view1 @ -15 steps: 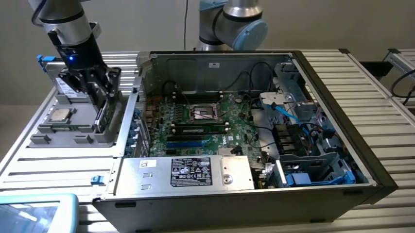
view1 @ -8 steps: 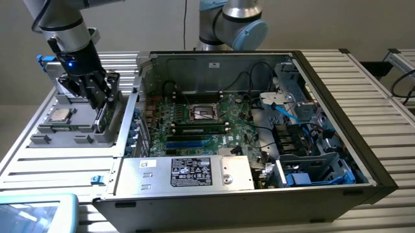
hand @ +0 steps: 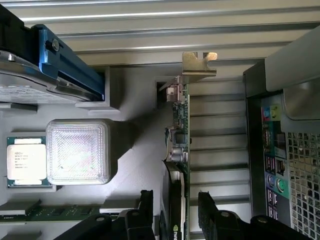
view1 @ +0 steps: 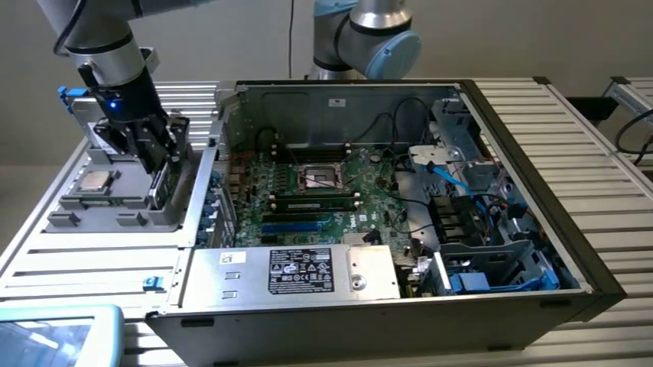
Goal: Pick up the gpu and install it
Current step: 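Pick up the gpu and move the gpu toward the slot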
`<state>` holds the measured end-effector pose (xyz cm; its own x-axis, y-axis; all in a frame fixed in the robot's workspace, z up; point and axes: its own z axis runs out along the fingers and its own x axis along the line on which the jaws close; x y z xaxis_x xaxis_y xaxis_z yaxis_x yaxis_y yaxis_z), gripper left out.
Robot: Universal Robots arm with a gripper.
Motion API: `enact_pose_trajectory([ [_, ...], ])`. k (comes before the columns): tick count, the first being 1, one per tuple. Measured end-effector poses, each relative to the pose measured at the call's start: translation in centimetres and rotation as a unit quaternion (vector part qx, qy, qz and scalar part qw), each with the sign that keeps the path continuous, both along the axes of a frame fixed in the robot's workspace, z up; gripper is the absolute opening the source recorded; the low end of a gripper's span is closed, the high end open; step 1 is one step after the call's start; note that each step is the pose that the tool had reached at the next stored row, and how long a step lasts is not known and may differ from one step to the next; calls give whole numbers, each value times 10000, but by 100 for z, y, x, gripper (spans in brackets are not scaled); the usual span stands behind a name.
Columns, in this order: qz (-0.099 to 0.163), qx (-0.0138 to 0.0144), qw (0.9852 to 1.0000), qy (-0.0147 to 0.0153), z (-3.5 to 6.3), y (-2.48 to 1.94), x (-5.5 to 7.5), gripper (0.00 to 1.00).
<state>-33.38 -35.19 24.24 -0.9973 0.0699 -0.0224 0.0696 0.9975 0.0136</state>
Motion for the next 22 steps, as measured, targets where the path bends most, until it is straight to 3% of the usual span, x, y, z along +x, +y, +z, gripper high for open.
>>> enact_pose_trajectory([
  [10, 0, 0, 10000, 0, -31, 16, 0, 49],
  [16, 0, 0, 10000, 0, -31, 17, 0, 29],
  [22, 0, 0, 10000, 0, -31, 16, 0, 28],
])
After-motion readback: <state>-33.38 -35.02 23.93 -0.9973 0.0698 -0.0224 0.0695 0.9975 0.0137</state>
